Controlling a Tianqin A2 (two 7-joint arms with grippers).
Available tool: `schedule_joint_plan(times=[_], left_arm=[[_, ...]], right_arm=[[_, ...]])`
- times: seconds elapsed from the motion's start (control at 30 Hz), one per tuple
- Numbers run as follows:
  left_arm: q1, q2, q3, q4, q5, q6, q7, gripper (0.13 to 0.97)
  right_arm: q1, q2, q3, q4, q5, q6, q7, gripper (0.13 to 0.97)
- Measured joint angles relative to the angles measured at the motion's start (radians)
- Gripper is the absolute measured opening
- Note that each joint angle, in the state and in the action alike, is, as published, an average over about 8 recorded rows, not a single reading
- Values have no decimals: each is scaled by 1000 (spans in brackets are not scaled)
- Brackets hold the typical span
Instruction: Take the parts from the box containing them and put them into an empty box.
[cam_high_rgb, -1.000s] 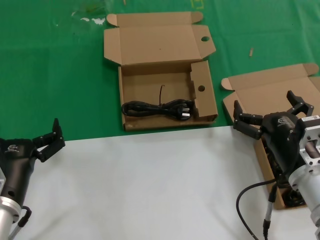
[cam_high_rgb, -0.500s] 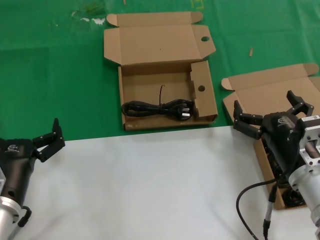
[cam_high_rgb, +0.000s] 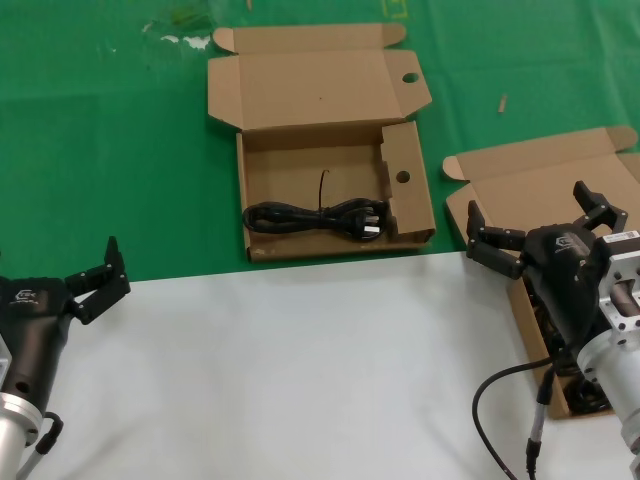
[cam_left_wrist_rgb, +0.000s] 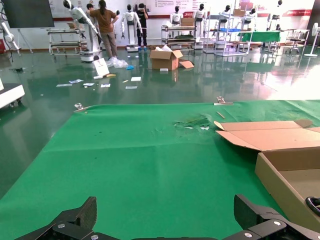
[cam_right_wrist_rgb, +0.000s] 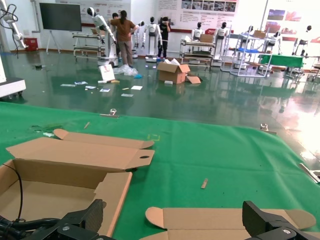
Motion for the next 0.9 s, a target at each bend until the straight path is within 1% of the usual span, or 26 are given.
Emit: schedule_joint_plan(times=[0.9], left_arm=[[0,0,0,0,0,0,0,966]], right_arm=[[0,0,0,0,0,0,0,966]])
